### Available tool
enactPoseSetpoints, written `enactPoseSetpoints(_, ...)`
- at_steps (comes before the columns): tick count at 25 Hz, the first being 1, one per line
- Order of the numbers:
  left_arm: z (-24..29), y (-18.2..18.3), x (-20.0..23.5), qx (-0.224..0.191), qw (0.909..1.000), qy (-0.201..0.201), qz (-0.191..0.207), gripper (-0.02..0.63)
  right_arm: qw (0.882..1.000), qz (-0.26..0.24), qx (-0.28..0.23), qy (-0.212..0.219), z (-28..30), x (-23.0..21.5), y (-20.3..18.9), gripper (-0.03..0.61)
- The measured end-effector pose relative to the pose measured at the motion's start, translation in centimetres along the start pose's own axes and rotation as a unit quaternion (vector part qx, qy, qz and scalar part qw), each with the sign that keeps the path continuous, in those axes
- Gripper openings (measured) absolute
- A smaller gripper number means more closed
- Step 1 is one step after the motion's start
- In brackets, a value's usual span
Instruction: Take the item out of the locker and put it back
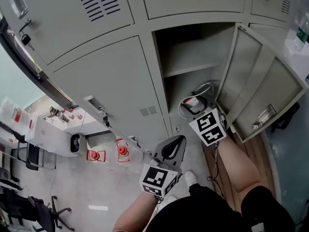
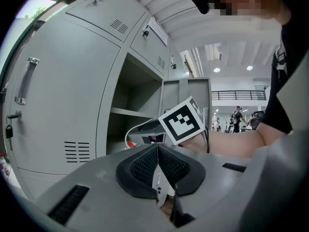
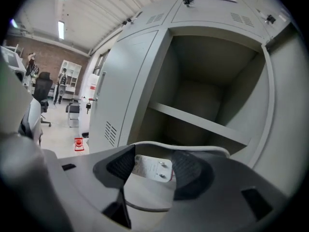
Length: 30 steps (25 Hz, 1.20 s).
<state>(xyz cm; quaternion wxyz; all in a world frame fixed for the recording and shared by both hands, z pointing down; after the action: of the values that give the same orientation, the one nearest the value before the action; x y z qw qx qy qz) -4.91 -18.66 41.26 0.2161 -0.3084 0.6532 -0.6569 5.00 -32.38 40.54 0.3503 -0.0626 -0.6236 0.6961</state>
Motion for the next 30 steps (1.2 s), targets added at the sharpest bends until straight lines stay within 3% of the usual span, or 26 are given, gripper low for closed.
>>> enactPoseSetpoints(13,5.1,-2.0,2.6,0.015,0.9997,0.018,-0.003,0.017,0.999,0.012,0.028,0.025,6.9,-2.9,-4.5,0.29)
enactPoseSetpoints(30,7.9,-3.1,4.8,0.023,0.9987,0.046,-0.006,0.017,0.998,-0.054,-0.005,0.038,13.0,-4.2,-5.2,0.291)
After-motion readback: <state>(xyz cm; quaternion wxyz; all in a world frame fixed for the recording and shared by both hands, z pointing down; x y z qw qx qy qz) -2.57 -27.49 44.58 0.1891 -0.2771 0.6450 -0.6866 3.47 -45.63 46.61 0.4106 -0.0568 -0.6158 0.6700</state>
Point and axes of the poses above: the fingertips, and each gripper's own axes: z forward along the fingers, x to its left, y out of its top, the point moved 6 cm from there along -z, backward along the fingers, and after that the axes turned 8 degrees about -x, right-handed, at the moved point
